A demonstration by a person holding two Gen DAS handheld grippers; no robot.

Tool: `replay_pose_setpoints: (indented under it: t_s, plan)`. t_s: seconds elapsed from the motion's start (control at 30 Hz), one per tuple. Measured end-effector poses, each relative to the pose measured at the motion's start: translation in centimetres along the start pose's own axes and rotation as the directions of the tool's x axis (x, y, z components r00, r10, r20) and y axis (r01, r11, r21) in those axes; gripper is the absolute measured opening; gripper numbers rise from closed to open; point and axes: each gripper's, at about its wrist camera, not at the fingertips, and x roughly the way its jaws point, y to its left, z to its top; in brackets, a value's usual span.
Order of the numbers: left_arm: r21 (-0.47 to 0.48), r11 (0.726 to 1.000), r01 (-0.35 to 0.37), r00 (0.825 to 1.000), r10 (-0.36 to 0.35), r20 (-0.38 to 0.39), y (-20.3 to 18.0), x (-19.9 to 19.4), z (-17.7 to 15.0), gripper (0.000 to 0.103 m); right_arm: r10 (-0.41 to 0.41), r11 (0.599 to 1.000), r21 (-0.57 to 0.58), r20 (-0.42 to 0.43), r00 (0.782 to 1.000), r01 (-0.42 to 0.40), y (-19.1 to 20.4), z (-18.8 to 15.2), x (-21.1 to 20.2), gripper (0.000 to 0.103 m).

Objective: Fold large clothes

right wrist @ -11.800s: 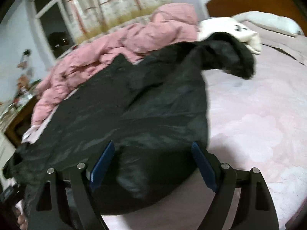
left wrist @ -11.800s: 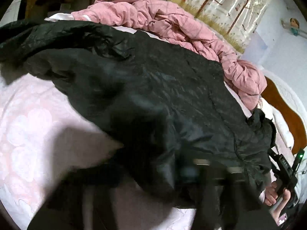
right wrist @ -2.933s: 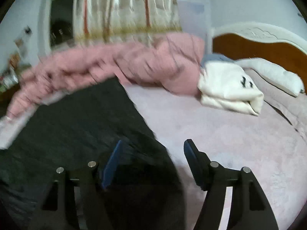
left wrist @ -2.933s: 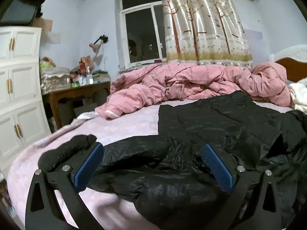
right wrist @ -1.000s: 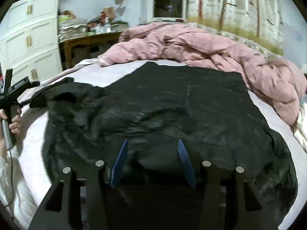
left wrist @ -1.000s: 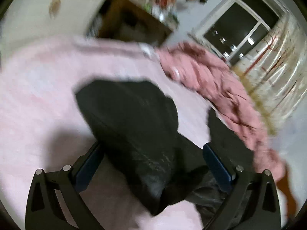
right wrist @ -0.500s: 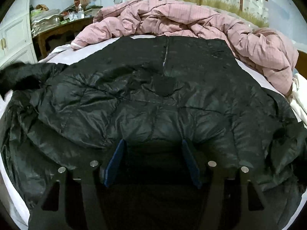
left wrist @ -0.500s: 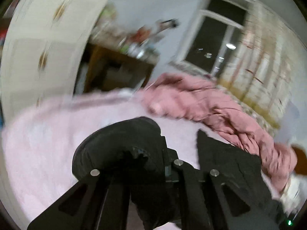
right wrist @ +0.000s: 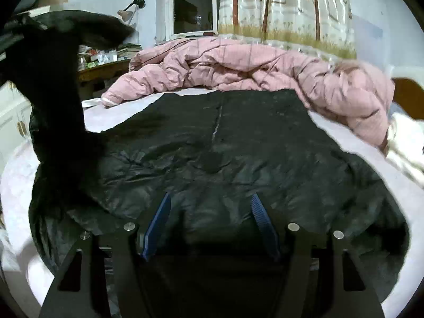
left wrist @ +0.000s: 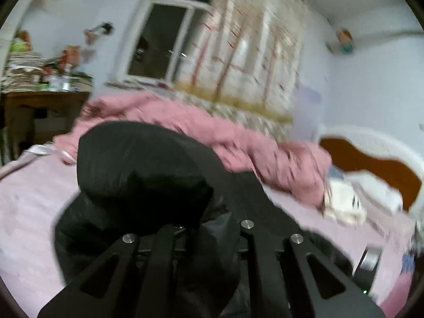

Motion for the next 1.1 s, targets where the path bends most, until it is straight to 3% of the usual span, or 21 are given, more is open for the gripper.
replay_pose_setpoints:
  t_s: [0.27,0.37,0.43,0.5,0.57,0.67,0.83,0.93,1.03,1.1]
  plan:
    - [0.135,0.982,0.132,0.984,-0.114,-0.136,-2.8,2.8,-9.0,0.009,0.049,0.978,0.204,-0.028,0.998,-0.042,-5.1,1.0,-0.2,0.065]
    - [0.103,0.982,0.156,0.974,-0.136,-0.179,-2.7,1.3,-10.3,0.009,0.082,0.964,0.257,-0.035,0.996,-0.071,-6.2,0.9,-0.2,0.065]
    - [0.038,0.98,0.195,0.959,-0.182,-0.217,-2.4,0.7,-10.5,0.01,0.136,0.949,0.294,-0.042,0.99,-0.118,-6.7,0.6,0.1,0.065]
    - [0.036,0.974,0.225,0.933,-0.205,-0.296,-2.6,0.7,-11.5,0.012,0.179,0.934,0.323,-0.051,0.983,-0.153,-7.1,0.7,0.6,0.065]
    - [0.076,0.969,0.234,0.921,-0.196,-0.337,-3.1,1.0,-12.5,0.019,0.136,0.92,0.374,-0.034,0.99,-0.113,-7.6,0.5,0.6,0.065]
    - [0.089,0.973,0.215,0.923,-0.173,-0.344,-3.2,1.5,-13.1,0.021,0.069,0.927,0.37,0.011,0.998,-0.068,-7.4,0.5,0.0,0.065]
    - [0.136,0.977,0.165,0.953,-0.123,-0.279,-3.7,0.1,-13.3,0.024,0.162,0.937,0.309,0.034,0.986,-0.165,-6.1,1.7,-0.8,0.065]
    - [0.15,0.979,0.14,0.965,-0.1,-0.244,-3.9,-0.6,-13.5,0.026,0.174,0.934,0.305,0.063,0.983,-0.185,-5.0,2.8,-1.7,0.065]
    - [0.139,0.975,0.172,0.961,-0.135,-0.24,-3.9,-0.8,-13.5,0.035,0.175,0.942,0.275,0.096,0.98,-0.195,-3.1,4.1,-2.4,0.066]
    - [0.132,0.975,0.179,0.96,-0.144,-0.239,-3.8,-0.8,-13.4,0.036,0.249,0.937,0.234,0.07,0.966,-0.259,-1.6,5.1,-1.9,0.067]
